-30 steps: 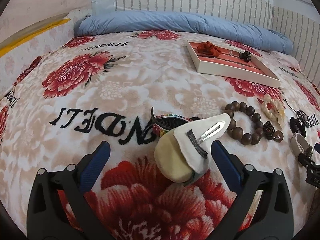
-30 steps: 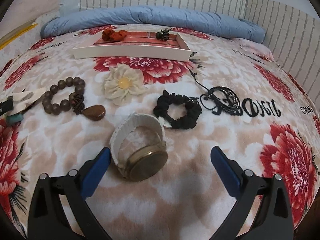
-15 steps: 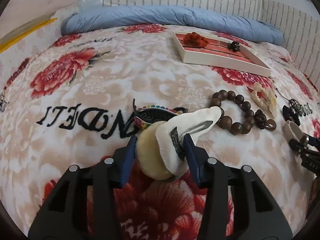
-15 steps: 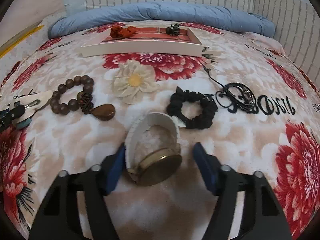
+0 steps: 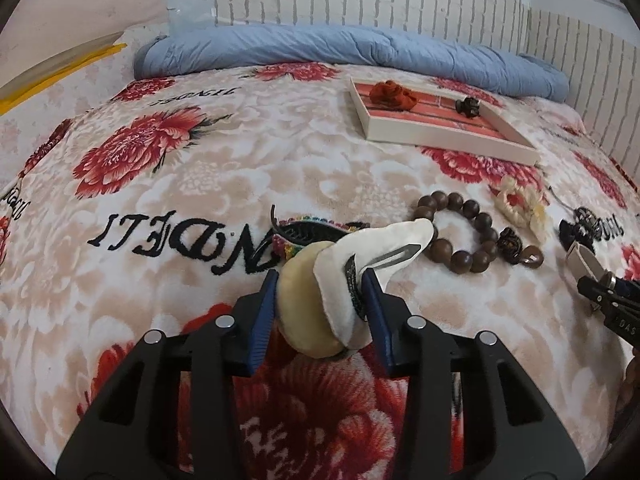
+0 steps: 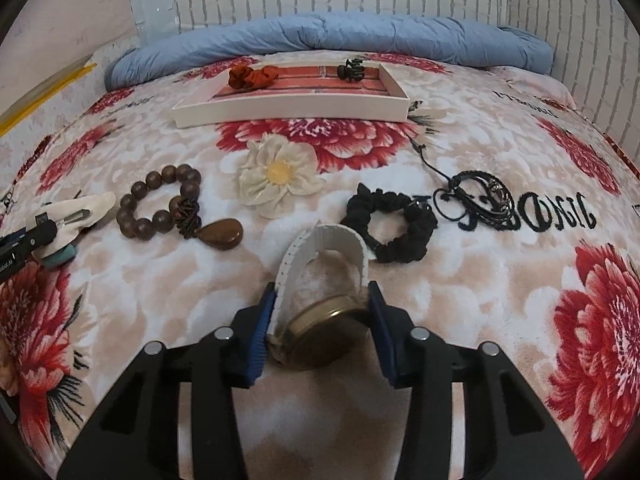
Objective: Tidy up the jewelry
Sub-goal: 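Carry the clip and watch into the tray and open both tools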
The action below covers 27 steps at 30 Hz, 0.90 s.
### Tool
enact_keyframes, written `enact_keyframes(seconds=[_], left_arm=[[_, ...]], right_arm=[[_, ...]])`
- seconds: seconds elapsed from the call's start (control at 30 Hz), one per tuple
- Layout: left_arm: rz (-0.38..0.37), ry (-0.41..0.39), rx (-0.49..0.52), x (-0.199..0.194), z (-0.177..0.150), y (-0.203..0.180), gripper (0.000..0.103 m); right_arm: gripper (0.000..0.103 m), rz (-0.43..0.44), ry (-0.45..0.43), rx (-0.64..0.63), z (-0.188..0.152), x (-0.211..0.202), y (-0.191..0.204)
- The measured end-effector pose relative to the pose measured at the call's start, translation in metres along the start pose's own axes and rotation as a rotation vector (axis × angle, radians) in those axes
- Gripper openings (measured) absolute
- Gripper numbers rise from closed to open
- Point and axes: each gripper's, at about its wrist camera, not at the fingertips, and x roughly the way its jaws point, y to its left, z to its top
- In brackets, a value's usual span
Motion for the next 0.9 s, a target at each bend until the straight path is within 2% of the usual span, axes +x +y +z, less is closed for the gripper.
enact_keyframes(seconds=[0.2,0.37,0.6,0.9], left_arm=[[0.01,-0.055,0.012,-0.012,0.014,-0.008,0.041],[0.01,-0.086,0.017,-0.012,0.039,-0.018,0.041],[-0.007,-0.127,0.038,-0.001,0.089,-0.041,0.041],[-0.061,-0.14,0.027,0.035,0.159,-0.082,0.041]], right_arm=[[0.044,0.009,-0.041,0.003,0.016,-0.007,-0.007],[0.044,0.021,-0.082,0.011,0.044,-0.011,-0.017],[0.044,0.031,-0.14,0.021,0.101,-0.008,-0.035],[0.044,0.049,-0.152,0.0,0.177,0.033,-0.045]])
